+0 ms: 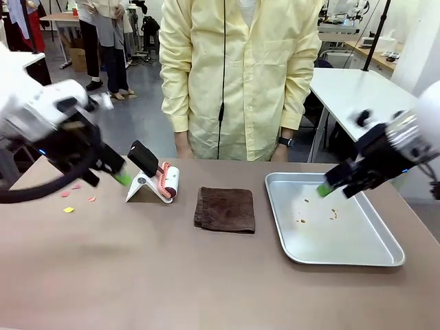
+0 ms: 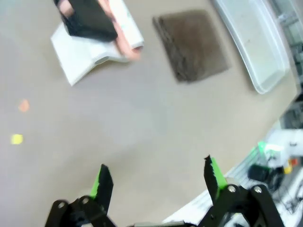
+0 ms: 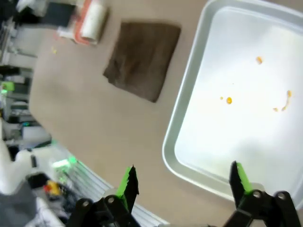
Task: Clean the surface of the table.
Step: Hold the Lint Roller with your left hand and the towel with your right hand.
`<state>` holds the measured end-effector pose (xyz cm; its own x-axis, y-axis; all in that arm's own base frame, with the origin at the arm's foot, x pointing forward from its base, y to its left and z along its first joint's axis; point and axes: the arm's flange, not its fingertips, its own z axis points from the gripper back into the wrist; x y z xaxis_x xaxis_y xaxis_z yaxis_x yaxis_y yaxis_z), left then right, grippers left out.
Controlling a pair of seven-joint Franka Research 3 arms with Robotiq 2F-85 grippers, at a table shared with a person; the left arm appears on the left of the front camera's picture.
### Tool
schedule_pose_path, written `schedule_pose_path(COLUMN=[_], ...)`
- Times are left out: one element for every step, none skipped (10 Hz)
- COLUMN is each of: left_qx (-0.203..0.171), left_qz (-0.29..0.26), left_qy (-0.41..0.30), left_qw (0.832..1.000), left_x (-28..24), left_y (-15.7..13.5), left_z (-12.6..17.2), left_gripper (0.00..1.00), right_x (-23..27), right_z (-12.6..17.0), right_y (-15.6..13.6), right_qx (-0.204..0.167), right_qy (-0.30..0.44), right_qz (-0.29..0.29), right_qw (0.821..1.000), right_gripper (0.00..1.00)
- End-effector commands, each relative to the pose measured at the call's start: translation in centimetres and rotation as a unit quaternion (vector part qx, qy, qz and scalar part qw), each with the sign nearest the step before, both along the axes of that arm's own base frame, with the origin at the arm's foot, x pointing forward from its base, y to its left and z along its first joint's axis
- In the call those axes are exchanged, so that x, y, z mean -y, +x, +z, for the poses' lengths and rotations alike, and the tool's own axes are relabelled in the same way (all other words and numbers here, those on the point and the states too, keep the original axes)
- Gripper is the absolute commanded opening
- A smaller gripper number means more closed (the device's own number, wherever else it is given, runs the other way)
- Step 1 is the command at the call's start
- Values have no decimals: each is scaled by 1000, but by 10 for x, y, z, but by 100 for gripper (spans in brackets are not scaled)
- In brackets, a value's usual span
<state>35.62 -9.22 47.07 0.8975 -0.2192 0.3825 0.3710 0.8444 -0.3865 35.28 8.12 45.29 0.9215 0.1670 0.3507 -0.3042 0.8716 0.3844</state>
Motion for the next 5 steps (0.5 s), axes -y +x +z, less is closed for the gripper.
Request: schedule_pose_path(left_qx=[52, 68, 81, 79, 91], left_qz=[29, 92, 130, 209, 265], left_qy=[-118, -157, -204, -213, -264], left_qw=[991, 981, 967, 951, 923], left_x=[-72, -117, -158, -194, -221], left_y=[-19, -28, -39, -50, -71], left_z=[5, 6, 1, -11, -33], left_gripper=[100, 100, 100, 100, 100], right_x=[54, 79, 105, 129, 159], right_z=[-20, -18, -18, -19, -28], right_y=[-52, -66, -81, -93, -108], right_qx=[15, 31, 49, 71, 99], right_qy=[86, 131, 193, 256, 332], right_qz=[-114, -147, -163, -185, -197], right_qw=[990, 980, 966, 946, 917], right_gripper=[100, 100, 100, 100, 100])
